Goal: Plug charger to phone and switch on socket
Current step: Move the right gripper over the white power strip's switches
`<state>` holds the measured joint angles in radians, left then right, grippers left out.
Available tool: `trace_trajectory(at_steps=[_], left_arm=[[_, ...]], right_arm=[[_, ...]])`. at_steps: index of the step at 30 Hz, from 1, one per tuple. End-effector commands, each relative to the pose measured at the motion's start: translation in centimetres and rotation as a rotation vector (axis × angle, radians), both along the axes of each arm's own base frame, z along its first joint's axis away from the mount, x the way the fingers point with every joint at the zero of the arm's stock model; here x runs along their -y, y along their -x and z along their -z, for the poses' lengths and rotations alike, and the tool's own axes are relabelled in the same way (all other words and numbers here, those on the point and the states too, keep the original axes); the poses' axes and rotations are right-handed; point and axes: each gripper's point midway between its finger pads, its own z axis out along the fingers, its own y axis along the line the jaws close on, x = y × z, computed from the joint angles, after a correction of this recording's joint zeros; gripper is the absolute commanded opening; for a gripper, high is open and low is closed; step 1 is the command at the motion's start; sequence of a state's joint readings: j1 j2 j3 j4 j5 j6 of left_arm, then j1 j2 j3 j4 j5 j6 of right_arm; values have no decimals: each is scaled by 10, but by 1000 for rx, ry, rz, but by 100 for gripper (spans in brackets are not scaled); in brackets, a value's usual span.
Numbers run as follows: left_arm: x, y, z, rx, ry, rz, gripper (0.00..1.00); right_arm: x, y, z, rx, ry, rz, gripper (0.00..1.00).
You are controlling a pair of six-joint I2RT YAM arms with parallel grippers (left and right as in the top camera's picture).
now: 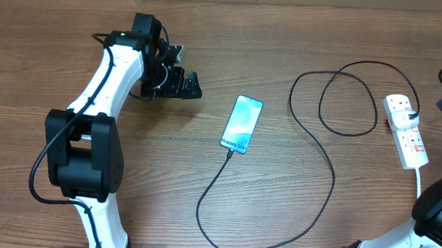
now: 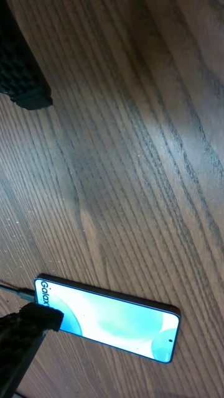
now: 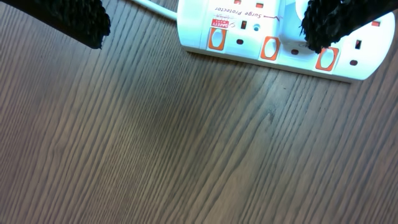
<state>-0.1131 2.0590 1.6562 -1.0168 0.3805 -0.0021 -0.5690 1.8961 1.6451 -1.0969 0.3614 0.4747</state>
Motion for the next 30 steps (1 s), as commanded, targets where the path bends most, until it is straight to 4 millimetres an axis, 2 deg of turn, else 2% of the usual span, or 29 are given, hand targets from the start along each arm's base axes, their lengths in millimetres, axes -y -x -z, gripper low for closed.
trace_trajectory(at_steps=[1, 8, 12, 19, 30], left_arm=[[-1, -4, -15, 35, 3, -14, 99], [-1, -4, -15, 35, 3, -14, 100], [-1, -4, -15, 35, 3, -14, 100], [-1, -4, -15, 35, 3, -14, 100], [-1, -4, -15, 35, 3, -14, 99]], right_arm=[[1, -1, 3, -7, -1, -19, 100], [-4, -13, 31, -48, -72, -144, 100], [-3, -13, 31, -49, -68, -143, 100], [-1, -5, 38, -77, -87, -125, 100], [-3, 2, 77, -147, -170, -114, 100]])
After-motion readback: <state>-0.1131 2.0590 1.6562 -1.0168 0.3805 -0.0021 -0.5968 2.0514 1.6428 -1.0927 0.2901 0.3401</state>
